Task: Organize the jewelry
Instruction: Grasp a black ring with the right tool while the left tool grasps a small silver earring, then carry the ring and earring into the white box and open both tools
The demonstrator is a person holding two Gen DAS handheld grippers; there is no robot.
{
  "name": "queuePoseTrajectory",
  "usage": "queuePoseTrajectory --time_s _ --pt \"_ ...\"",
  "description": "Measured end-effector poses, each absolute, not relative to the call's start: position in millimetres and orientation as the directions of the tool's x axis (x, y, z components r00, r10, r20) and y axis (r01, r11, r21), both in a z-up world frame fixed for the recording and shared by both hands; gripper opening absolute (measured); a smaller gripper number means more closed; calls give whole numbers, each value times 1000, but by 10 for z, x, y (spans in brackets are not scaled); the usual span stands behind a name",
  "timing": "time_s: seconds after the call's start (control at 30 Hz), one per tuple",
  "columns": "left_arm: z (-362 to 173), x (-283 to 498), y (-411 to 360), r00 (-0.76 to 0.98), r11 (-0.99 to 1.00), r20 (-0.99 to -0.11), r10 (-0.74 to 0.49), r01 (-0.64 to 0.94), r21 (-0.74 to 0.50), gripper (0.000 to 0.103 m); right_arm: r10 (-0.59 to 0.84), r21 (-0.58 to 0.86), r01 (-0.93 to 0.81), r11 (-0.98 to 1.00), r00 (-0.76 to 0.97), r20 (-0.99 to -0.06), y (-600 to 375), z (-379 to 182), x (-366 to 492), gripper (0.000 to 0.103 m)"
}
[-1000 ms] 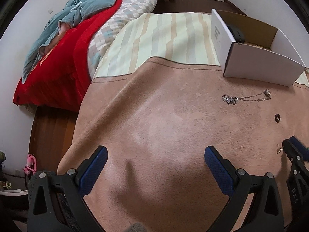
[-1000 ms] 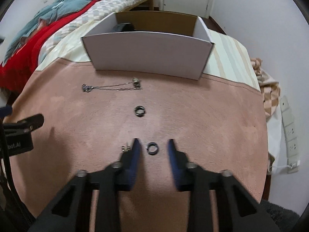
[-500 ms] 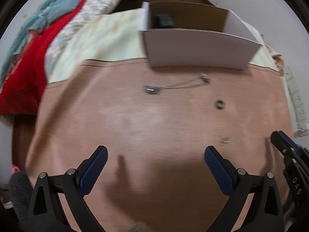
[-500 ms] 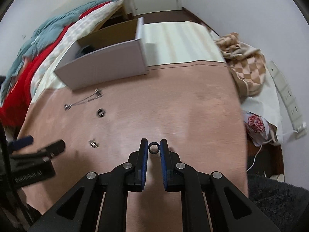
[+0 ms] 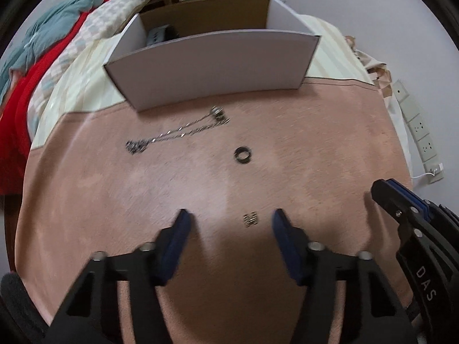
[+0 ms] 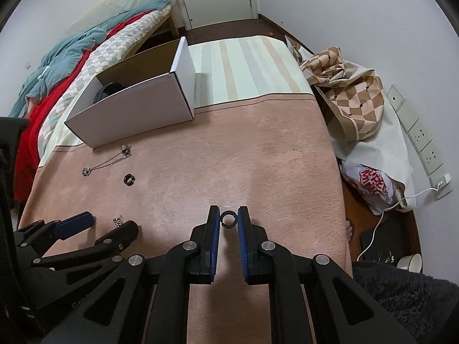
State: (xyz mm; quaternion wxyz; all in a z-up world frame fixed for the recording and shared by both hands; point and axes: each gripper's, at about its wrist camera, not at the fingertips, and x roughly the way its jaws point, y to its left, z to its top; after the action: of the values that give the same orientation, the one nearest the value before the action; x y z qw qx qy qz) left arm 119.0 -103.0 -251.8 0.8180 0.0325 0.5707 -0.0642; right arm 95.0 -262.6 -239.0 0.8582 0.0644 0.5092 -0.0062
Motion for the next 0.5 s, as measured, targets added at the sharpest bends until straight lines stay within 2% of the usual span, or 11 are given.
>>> queuePoseTrajectory --time_s 0.1,0.17,0.27,0.5 --pt "-2510 1216 -1061 349 985 -934 -78 174 -17 22 48 103 88 991 481 -875 -2647 -2390 961 13" --pt "-2505 1215 -1082 350 982 -933 -85 187 -20 14 43 100 92 991 484 -874 -2650 -2382 966 13" --pt "-2517 1223 -1052 353 981 -931 -95 194 -26 6 39 97 93 991 489 -872 -2642 -2367 964 13" --pt "-2462 1199 -1005 362 980 -925 -117 191 -49 6 41 97 85 992 502 -864 -2612 -2293 957 13"
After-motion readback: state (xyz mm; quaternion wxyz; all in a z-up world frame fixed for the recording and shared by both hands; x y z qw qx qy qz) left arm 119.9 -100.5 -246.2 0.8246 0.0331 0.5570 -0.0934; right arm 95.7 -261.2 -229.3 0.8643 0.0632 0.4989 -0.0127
